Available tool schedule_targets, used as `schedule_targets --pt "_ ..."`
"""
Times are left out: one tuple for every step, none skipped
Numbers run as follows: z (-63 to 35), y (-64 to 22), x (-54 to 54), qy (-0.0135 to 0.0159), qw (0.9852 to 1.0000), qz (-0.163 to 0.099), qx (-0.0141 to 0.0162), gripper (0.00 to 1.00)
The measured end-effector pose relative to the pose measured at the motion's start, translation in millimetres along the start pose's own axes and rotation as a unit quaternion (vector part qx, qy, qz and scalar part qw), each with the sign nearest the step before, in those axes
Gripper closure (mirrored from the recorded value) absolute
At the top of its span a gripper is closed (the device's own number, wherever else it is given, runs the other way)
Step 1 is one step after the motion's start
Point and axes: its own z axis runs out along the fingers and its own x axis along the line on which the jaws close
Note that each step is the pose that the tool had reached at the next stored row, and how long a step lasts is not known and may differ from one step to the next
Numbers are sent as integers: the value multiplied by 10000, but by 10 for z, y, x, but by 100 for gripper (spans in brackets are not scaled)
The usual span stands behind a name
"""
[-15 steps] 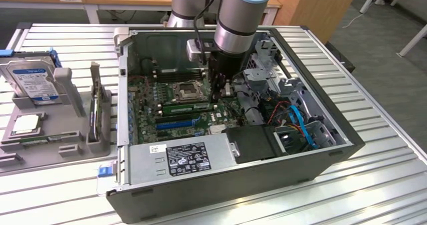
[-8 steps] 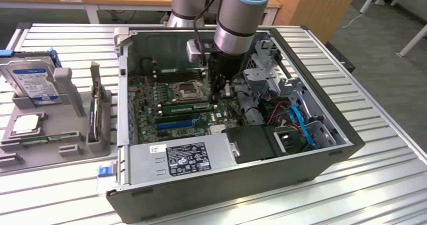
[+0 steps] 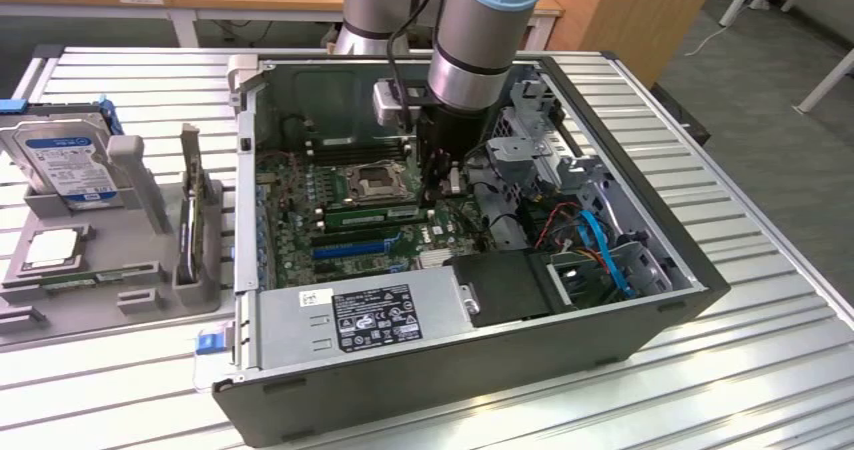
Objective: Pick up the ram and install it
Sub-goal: 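Press down the ram until it locks into place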
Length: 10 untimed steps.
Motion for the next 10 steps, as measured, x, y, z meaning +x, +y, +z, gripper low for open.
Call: schedule_targets --pt "1 0 0 0 10000 0 0 90" --pt "1 0 0 1 10000 0 0 90" --pt "1 0 0 1 10000 0 0 90" --pt "1 0 0 1 10000 0 0 90" --pt "2 0 0 2 10000 0 0 90" --pt "4 0 0 1 10000 0 0 90" --pt "5 0 0 1 10000 0 0 90" --pt "6 0 1 2 10000 0 0 90" --pt "6 0 1 2 10000 0 0 90" --pt "8 0 0 1 10000 0 0 90"
